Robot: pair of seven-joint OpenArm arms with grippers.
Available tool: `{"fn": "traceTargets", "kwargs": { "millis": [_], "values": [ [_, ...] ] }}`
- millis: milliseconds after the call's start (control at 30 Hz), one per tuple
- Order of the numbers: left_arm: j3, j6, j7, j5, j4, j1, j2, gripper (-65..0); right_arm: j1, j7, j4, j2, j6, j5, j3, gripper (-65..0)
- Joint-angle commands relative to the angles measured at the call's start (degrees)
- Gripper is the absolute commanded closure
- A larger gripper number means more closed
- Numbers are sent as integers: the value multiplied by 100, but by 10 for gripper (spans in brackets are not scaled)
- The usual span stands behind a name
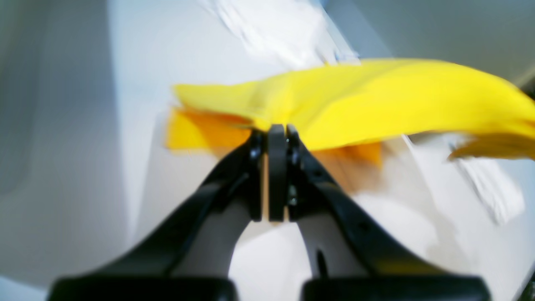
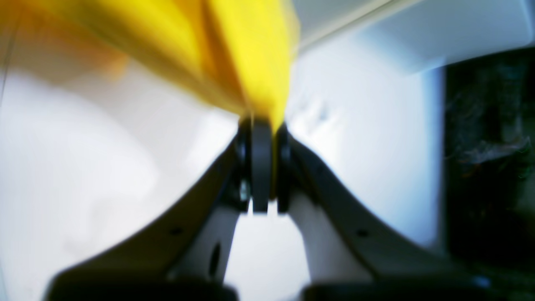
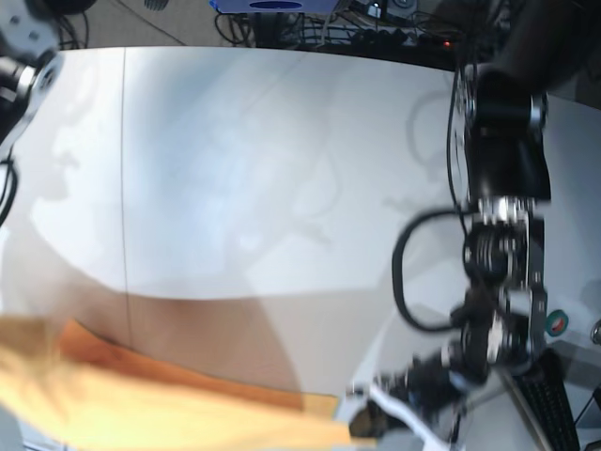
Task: Layout the t-shirt on the table in an organized manner, then fold the t-shirt properly
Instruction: 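Lift the shirt with both grippers and shake it flat onto the table, then release the shirt corners and lift both grippers clear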
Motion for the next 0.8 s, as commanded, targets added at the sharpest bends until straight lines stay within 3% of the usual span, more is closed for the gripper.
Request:
{"fn": "traceTargets", "kwargs": {
  "millis": [0,100,233,367,767],
  "values": [
    [-44,21,-137,-21,139,205,-130,0,-122,-9,9,-4,-42,-131,181,0],
    [-44,21,-154,-12,34,1119,-270,0,-764,386,-413,-364,-42,-131,506,0],
    [-36,4,-629,638,-511,1937,-297,0,-1204,905,-1415,-470,-42,-131,656,0],
    [-36,-5,-1200,1227,-802,2491,-279,0,-1424,966,-1996,-461,-42,-131,656,0],
    [-115,-5,-1332,1289,-353,3555,-306,0,-2276,966,-2066,-478,-42,-131,656,0]
  ]
}}
